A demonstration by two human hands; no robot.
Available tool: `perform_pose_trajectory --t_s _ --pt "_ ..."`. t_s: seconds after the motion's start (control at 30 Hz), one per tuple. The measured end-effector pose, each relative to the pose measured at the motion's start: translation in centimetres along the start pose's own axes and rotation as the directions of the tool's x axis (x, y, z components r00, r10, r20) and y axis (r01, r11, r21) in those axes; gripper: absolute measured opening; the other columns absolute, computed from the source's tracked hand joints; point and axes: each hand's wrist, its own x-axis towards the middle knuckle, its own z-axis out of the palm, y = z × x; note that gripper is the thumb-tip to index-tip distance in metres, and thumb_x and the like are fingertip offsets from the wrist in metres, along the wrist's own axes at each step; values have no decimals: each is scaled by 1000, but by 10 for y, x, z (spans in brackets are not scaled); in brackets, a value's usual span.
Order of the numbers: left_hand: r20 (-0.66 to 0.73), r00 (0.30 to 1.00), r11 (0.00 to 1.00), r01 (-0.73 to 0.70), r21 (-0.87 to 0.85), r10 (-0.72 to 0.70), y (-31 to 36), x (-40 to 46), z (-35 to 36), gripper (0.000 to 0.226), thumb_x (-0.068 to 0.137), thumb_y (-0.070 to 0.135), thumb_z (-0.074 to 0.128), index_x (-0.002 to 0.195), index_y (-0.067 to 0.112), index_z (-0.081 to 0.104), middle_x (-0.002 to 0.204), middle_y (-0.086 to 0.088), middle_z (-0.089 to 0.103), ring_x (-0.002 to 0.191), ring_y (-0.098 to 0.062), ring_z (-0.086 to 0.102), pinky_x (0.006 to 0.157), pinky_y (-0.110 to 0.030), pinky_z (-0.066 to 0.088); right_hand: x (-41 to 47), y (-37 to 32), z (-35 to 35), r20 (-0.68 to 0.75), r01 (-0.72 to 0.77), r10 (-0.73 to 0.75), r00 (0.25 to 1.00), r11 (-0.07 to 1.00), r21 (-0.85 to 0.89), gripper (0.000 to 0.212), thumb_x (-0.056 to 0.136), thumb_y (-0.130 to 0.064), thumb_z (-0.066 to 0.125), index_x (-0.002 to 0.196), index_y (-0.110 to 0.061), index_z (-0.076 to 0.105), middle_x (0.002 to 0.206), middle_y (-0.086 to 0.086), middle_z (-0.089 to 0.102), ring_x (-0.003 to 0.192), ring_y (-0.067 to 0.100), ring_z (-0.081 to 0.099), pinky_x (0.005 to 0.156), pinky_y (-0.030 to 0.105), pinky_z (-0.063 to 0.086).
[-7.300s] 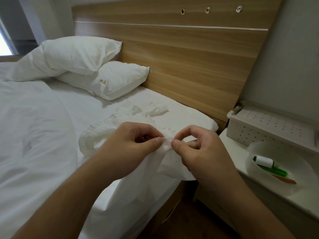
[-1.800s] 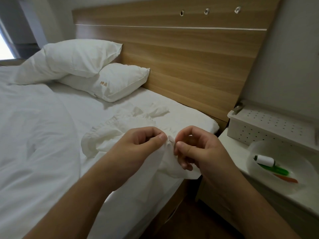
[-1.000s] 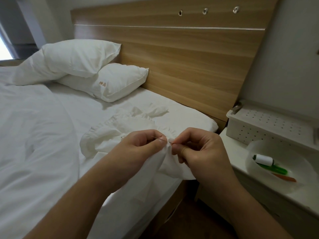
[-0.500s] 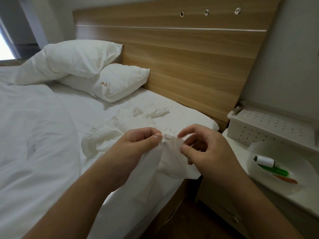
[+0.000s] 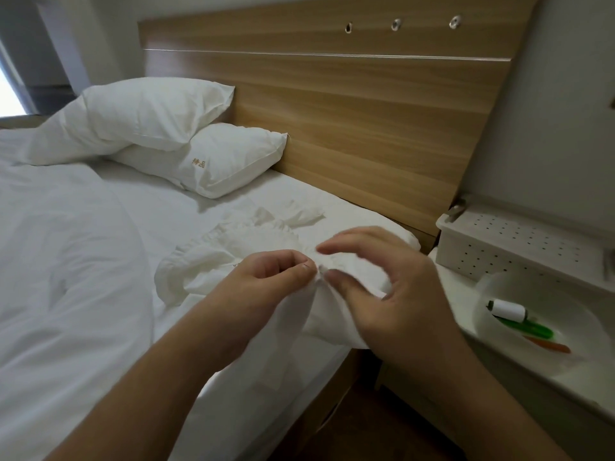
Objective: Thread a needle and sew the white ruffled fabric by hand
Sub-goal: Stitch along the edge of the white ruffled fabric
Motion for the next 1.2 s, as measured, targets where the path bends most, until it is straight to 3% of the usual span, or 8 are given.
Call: perform_pose_trajectory --t_s 0.2,0.4,0.67,0.8,0.9,1.0,1.1,1.2 --pt "23 999 997 23 69 -24 -2 2 0 20 104 22 66 93 12 80 89 -15 74 84 -25 68 78 -40 52 -2 0 15 -41 -23 30 999 987 159 20 84 2 79 87 -18 78 90 -11 71 95 17 68 76 26 54" --pt "-10 1000 967 10 256 -7 -1 2 2 22 104 28 68 87 17 78 83 -12 71 79 -20 63 78 -40 48 -6 2 18 -109 -162 210 972 926 341 19 85 1 76 80 -17 75 82 -5 72 89 21 70 80 37 59" --pt "-118 993 888 73 453 -21 0 5 -1 20 100 28 68 82 24 77 84 1 75 84 -18 70 78 -32 54 8 -5 -10 10 -298 434 901 602 741 14 93 -14 59 92 -1 64 79 13 74 87 34 77 92 43 60" --pt "-139 990 874 87 478 -23 1 6 0 21 98 25 66 79 20 76 82 -3 72 73 -17 65 71 -31 51 15 -4 -18 62 -322 501 863 451 832 12 105 -12 48 98 -5 55 66 10 48 56 28 54 69 45 61" --pt "-150 988 865 99 493 -27 1 5 0 23 98 26 64 79 20 75 80 -3 71 68 -10 61 67 -28 50 12 4 -19 22 -370 477 879 653 661 12 107 -14 50 98 -13 58 65 4 43 56 20 39 52 36 43" --pt "-145 989 863 71 501 3 0 5 0 21 99 26 64 82 23 76 80 0 71 67 -11 64 67 -28 50 7 10 -22 93 -312 300 949 934 172 12 97 -23 69 103 -29 59 69 -6 49 60 8 46 56 24 43" --pt "-129 991 883 23 469 43 -1 6 2 13 99 24 65 94 31 75 67 3 66 57 -12 57 58 -24 47 5 17 -16 271 -202 279 921 938 -281 28 87 -37 80 107 -37 60 80 -19 53 71 2 54 58 12 43" --pt "-47 995 889 -56 454 86 -1 4 1 17 102 26 64 103 39 74 61 2 57 55 -10 48 55 -25 41 3 22 -6 261 -158 299 918 879 -449 16 89 -47 75 99 -35 70 82 -25 54 73 0 55 65 11 41"
